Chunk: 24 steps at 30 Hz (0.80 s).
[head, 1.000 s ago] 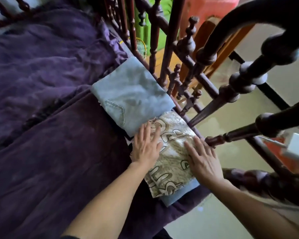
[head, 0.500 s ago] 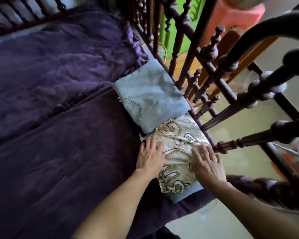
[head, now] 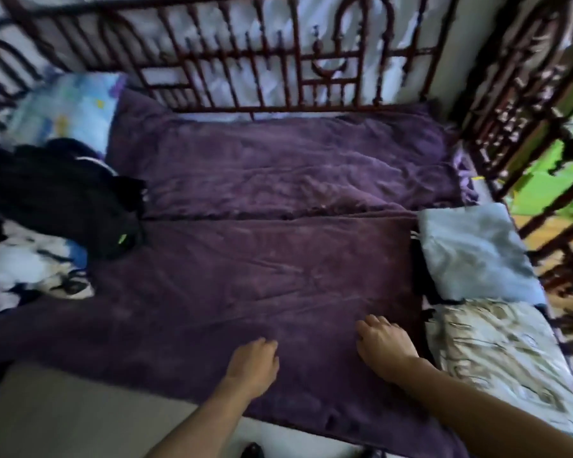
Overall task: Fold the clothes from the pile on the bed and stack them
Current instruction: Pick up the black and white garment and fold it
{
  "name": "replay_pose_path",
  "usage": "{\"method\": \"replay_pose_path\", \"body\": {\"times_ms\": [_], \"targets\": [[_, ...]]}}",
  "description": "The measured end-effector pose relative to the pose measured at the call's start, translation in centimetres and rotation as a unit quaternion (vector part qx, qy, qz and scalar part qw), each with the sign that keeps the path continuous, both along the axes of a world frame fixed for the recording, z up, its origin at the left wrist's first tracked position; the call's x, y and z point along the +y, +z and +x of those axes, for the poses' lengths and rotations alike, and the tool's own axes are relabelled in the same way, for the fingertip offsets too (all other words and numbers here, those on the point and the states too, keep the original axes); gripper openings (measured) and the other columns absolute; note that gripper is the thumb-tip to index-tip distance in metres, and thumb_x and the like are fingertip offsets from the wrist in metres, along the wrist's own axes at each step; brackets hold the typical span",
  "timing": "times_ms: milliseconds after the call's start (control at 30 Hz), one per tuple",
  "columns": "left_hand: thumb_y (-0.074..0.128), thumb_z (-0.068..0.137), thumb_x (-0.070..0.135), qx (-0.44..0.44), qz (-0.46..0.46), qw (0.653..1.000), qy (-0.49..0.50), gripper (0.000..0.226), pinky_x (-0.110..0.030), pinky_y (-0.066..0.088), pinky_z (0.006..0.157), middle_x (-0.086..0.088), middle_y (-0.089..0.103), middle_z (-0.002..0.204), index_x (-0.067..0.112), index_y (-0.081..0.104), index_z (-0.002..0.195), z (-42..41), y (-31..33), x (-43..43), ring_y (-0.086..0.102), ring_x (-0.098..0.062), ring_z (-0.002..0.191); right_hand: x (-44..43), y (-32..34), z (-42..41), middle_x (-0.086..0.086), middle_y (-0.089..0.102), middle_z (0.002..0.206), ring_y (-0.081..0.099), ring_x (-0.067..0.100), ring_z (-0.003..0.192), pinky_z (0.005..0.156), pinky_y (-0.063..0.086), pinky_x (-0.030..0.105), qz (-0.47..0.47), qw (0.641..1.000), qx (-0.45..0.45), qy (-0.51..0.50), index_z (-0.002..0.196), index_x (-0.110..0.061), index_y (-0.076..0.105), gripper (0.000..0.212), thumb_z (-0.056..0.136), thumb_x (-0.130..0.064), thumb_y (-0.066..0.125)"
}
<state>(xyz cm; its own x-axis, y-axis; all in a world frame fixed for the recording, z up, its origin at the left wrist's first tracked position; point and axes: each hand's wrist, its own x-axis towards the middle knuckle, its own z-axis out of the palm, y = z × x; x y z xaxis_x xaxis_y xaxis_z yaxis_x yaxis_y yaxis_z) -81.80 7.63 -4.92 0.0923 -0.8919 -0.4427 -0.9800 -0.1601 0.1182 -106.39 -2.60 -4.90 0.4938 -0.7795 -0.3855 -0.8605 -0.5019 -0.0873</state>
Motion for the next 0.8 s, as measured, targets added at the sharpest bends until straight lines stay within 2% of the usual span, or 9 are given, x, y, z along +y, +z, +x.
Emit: {"method": "replay_pose_path", "body": {"times_ms": [67,167,433,600,800], "targets": [[0.040,0.096,0.035,-0.007,-0.021,0.998,0.055,0.030,-0.036,0.046,0.087,-0.001,0.059,0.119,0.021,0.055,0.118,4.9,1.0,3.5,0.059,-0.024,0.108,0.8,1.0,5.7,0.002,0.052,0.124,0.048,0.024,0.121,0.092,0.042,0.035,0.000,0.998,-0.008,0.059,0.120,-0.017,0.050,0.030,0.094,-0.029,0.042],[0.041,0.095,0.036,-0.020,-0.029,0.991,0.129,0.029,-0.034,0.046,0.087,-0.001,0.060,0.118,0.022,0.055,0.117,12.4,2.4,9.2,0.059,-0.023,0.110,3.0,2.2,14.7,0.001,0.049,0.133,0.047,0.023,0.124,0.091,0.043,0.034,0.003,0.991,-0.025,0.131,0.132,-0.021,0.045,0.038,0.096,-0.033,0.042],[0.039,0.096,0.030,-0.038,-0.041,0.970,0.235,0.024,-0.035,0.043,0.086,-0.007,0.061,0.113,0.017,0.055,0.108,32.1,6.9,22.5,0.057,-0.026,0.108,10.6,4.5,37.6,-0.002,0.051,0.133,0.054,0.021,0.119,0.087,0.046,0.033,-0.007,0.980,-0.079,0.183,0.133,-0.028,0.047,0.039,0.096,-0.037,0.042],[0.039,0.098,0.026,-0.022,-0.070,0.954,0.291,0.023,-0.033,0.039,0.088,-0.008,0.059,0.115,0.012,0.055,0.108,41.0,9.6,25.9,0.055,-0.024,0.110,12.4,6.2,48.3,-0.004,0.051,0.135,0.056,0.019,0.116,0.090,0.047,0.033,-0.007,0.969,-0.118,0.219,0.135,-0.028,0.048,0.040,0.097,-0.038,0.041],[0.039,0.099,0.026,-0.034,-0.071,0.945,0.317,0.022,-0.033,0.038,0.084,-0.010,0.060,0.110,0.011,0.055,0.105,50.0,10.4,25.7,0.057,-0.025,0.106,10.9,5.0,58.1,-0.002,0.051,0.134,0.053,0.020,0.119,0.092,0.046,0.033,0.005,0.965,-0.091,0.246,0.131,-0.024,0.050,0.039,0.096,-0.039,0.042]]}}
